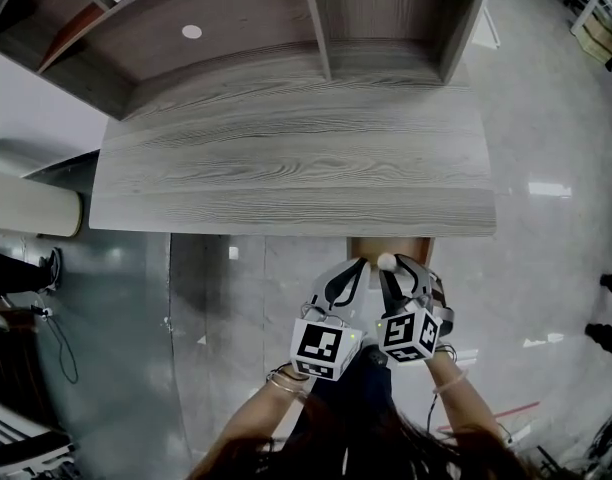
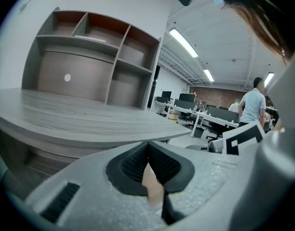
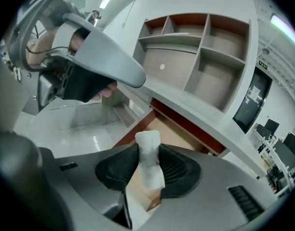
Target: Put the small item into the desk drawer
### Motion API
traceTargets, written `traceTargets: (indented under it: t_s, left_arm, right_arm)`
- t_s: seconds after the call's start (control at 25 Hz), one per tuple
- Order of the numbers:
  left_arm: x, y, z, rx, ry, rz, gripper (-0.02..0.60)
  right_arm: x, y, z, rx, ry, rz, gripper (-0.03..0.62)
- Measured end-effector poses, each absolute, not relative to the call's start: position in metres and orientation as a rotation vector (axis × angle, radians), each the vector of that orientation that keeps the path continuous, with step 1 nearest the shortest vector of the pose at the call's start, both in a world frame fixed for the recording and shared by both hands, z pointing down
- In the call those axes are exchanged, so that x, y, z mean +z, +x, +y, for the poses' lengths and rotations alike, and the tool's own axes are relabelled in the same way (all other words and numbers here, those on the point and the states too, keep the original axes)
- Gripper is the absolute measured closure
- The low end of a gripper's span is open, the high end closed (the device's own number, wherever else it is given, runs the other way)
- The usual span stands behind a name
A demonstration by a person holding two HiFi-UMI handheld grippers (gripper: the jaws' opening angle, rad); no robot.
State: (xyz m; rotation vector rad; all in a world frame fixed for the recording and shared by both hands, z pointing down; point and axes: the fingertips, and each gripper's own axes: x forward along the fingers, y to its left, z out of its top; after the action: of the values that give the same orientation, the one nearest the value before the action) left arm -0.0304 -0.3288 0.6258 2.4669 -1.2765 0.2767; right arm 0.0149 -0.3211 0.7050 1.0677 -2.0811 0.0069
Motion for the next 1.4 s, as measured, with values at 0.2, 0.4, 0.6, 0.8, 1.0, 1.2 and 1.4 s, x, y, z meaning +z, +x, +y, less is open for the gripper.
traceTargets:
  t_s: [0.2,0.4,0.6,0.8,1.0,1.2,1.4]
  left_arm:
    - [0.643,-0.03,-0.331,0.292,2.457,-1.273,0.566]
    - [0.656,-0.032,-0.335,0.3,2.439,-1.28,0.566]
    - [0.665,-0.033,-0.341,0.304,2.426,-1.285,0.566]
    - [0.676,-0.04,-0.346,0.309,2.402,-1.303,0.566]
    - [0.683,-0.044,-0.349,0.3,2.38,-1.316,0.566]
    - [0.69,-0.043,-0.351,0.3,2.367,-1.31,0.566]
    - [0.693,-0.043,-0.35,0.301,2.366,-1.306,0.566]
  right_arm:
    - [0.724,0.013,-0.323,0.005,1.033,-2.06,0.474]
    - [0.745,0.012,-0.327,0.022,0.997,-2.035,0.473]
    - [0.762,0.014,-0.332,0.046,0.975,-2.01,0.474]
    - [0.779,0.014,-0.333,0.06,0.943,-1.985,0.473]
    - [0.794,0.013,-0.331,0.096,0.915,-1.962,0.473]
    - [0.804,0.012,-0.333,0.115,0.899,-1.937,0.473]
    - [0.812,0.012,-0.33,0.153,0.882,-1.92,0.473]
